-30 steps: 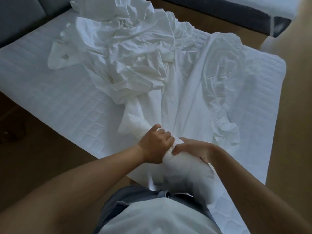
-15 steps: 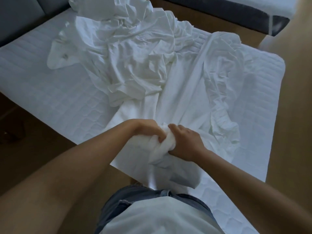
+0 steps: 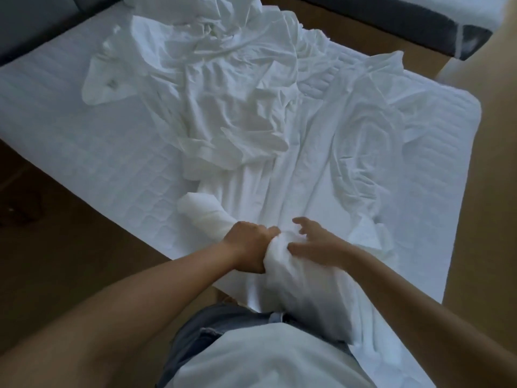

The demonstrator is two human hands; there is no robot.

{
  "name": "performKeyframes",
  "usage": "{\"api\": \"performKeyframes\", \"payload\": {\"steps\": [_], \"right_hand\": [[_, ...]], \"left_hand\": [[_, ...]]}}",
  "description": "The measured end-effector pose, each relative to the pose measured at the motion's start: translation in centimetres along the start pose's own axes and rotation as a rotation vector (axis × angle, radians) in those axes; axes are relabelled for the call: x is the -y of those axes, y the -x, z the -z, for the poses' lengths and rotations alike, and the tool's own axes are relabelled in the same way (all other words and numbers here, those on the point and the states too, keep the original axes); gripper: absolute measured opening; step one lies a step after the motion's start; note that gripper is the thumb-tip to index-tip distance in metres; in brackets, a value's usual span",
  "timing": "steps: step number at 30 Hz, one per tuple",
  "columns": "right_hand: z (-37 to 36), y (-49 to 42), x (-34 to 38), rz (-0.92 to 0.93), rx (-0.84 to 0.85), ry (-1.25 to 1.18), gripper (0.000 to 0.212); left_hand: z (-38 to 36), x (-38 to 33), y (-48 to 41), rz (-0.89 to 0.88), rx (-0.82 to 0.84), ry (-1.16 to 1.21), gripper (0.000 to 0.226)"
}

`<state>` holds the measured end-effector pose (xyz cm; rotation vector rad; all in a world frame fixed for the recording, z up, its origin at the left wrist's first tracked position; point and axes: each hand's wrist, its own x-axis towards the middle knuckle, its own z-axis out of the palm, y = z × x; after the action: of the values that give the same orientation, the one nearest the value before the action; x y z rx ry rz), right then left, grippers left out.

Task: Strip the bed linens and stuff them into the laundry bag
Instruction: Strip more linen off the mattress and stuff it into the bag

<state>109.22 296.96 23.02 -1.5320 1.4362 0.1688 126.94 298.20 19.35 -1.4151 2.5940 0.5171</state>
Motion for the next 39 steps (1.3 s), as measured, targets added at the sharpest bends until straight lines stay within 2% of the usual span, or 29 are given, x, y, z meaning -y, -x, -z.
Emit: {"api": "performKeyframes", "payload": {"steps": [2,4,5,6,8,9,11,13,15,17,19,21,23,24,26,29,31,33,34,36,39], "right_hand": [[-1.0,2.1,1.0,0.178,-0.087,0.273,0.093],[-2.9,3.2,1.1,0.27,-0.12,0.626,0.122],[-3.6,2.9,0.7,0.302,-0.237,0.784,0.133],[-3.9,2.2,0.3,0.311,-0.35,0.831,0.135],[-3.4,0.8,-0.3,0.361,-0.497,0.76,0.111],[-2.7,0.2,0.0,0.388,-0.487,0.696,0.097],[-1.2,-0.3,0.9,0.393,-0.344,0.641,0.076],[-0.6,-0.6,1.3,0.296,-0.142,0.551,0.058],[-0.1,-1.1,0.7,0.176,-0.013,0.369,0.047],[0.8,-1.8,-0.6,0.062,0.091,0.121,0.045],[1.9,-2.2,-1.4,-0.036,0.225,-0.009,0.044],[2.8,-1.7,-1.2,-0.101,0.365,-0.029,0.039],[2.9,-1.6,-1.3,-0.153,0.45,-0.114,0.041],[2.5,-1.5,-1.5,-0.194,0.468,-0.153,0.05],[1.3,-1.5,-1.5,-0.238,0.425,-0.145,0.072],[-0.7,-0.7,-0.9,-0.131,0.211,0.056,0.073],[-2.3,0.3,-0.4,0.038,0.16,0.358,0.086],[-4.4,0.5,-0.7,0.111,0.076,0.7,0.115],[-5.5,-0.1,-1.3,0.129,0.01,0.791,0.123],[-7.6,-2.4,-2.9,0.171,-0.15,0.825,0.123],[-9.3,-5.6,-4.9,0.234,-0.18,0.749,0.105]], "left_hand": [[1.5,0.4,-0.5,0.171,0.22,0.059,0.049],[3.0,1.0,-1.2,0.235,0.302,0.201,0.029],[3.6,1.3,-1.5,0.247,0.331,0.318,0.024],[4.0,1.7,-1.6,0.261,0.369,0.457,0.022],[4.8,2.4,-1.6,0.321,0.46,0.703,0.031],[5.0,2.6,-1.4,0.375,0.513,0.761,0.042],[4.8,2.8,-1.0,0.498,0.635,0.775,0.064],[4.6,2.4,-0.8,0.5,0.669,0.702,0.075],[4.5,1.5,-0.3,0.385,0.558,0.504,0.099],[4.5,-0.5,1.1,0.217,0.364,0.076,0.126],[2.8,-2.7,2.6,0.011,0.163,-0.286,0.135],[0.7,-2.9,2.6,-0.153,-0.188,-0.401,0.119],[-0.1,-1.7,1.7,-0.304,-0.435,-0.302,0.084],[0.1,-1.2,1.2,-0.347,-0.412,-0.224,0.072],[1.0,-0.7,0.6,-0.322,-0.156,-0.167,0.054],[0.5,-0.4,0.1,-0.072,0.26,0.001,0.044],[-0.5,0.7,-0.4,0.136,0.411,0.251,0.041],[-2.0,2.1,-1.2,0.277,0.513,0.509,0.038],[-2.8,2.6,-1.8,0.315,0.584,0.641,0.037],[-3.9,3.9,-3.2,0.371,0.75,0.796,0.035],[-6.7,5.4,-4.3,0.434,0.89,0.771,0.048]]}}
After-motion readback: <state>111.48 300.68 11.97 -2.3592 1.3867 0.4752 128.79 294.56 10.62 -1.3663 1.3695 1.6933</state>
